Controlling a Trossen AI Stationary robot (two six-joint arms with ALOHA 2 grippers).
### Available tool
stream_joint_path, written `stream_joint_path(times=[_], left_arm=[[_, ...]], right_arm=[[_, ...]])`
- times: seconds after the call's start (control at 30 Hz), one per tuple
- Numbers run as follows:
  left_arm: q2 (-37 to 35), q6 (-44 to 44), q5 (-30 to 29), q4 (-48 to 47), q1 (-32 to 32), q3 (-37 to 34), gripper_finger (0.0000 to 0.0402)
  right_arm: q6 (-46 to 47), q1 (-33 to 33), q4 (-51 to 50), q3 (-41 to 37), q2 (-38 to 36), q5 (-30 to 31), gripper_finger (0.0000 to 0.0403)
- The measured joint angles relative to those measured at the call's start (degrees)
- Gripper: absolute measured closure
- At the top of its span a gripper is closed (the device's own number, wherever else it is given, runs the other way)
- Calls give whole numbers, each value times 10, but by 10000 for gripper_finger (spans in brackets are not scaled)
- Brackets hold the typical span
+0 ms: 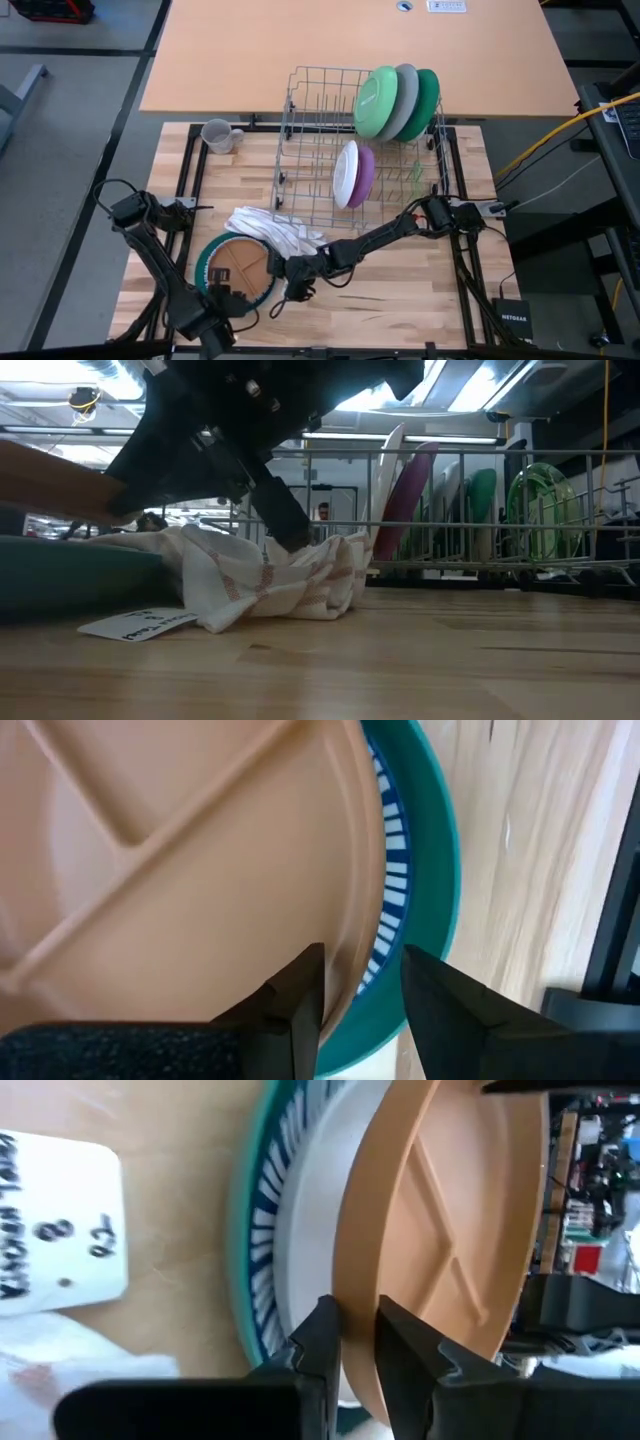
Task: Sort dishes
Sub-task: Put the brown plate into the dish rack
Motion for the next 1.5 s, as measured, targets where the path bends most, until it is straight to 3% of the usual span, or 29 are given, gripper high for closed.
stream_joint_path(times=[0.67, 1.0, 1.33, 1.5], left_arm=[[0, 99, -5, -57, 0, 102, 279], [0, 197, -118, -59, 11, 125, 279], [0, 247, -167, -41, 34, 125, 279], [0, 267, -184, -26, 44, 125, 279]], right_arm=[[4, 0, 15, 8, 0, 11, 359], [9, -1, 15, 8, -1, 20, 363], [9, -1, 15, 8, -1, 18, 391], [8, -1, 17, 8, -1, 15, 383]])
